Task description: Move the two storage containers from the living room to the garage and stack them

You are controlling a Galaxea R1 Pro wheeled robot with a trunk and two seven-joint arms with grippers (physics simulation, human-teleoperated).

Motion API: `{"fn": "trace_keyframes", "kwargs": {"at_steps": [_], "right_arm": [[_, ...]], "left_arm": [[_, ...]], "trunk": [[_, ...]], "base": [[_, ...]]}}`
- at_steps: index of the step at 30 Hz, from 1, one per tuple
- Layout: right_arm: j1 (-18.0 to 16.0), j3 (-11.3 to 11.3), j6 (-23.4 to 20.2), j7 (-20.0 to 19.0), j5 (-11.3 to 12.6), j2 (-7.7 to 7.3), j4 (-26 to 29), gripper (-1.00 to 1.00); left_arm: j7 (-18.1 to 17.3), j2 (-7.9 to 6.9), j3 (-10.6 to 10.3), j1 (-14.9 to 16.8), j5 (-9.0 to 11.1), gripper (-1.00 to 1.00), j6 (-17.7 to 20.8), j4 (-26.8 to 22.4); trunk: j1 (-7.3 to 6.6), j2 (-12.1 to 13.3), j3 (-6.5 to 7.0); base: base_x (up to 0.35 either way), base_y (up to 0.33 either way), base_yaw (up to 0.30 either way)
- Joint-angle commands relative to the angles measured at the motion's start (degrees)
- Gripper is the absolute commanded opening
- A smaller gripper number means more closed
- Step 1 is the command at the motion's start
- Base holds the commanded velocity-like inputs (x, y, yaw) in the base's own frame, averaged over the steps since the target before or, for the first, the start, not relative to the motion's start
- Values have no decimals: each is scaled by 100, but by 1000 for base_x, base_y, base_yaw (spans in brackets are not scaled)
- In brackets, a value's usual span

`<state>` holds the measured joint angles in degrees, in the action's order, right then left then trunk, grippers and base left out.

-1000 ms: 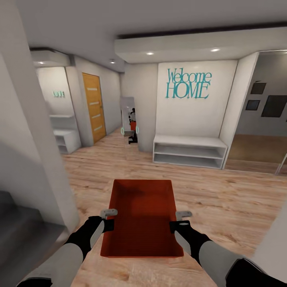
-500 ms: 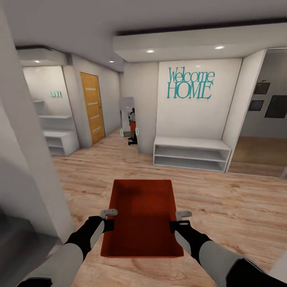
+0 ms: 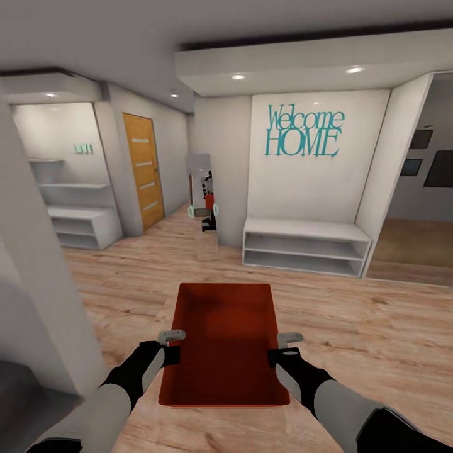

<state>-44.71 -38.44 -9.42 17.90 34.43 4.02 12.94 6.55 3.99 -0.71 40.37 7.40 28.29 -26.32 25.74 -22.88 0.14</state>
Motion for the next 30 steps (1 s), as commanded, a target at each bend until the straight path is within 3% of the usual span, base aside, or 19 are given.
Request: {"fn": "trace_keyframes", "kwargs": {"at_steps": [1,30], "right_arm": [[-2,163,37,398,-147,2,235,-100],[-2,170,37,497,-147,2,236,-100]], "left_arm": [[65,7,44,-4,-52,-100,36,1],[65,7,39,-3,-49,-100,36,4]], "trunk": [[5,-4,-3],[5,-4,-3]], "base": [[322,0,0],[322,0,0]]}}
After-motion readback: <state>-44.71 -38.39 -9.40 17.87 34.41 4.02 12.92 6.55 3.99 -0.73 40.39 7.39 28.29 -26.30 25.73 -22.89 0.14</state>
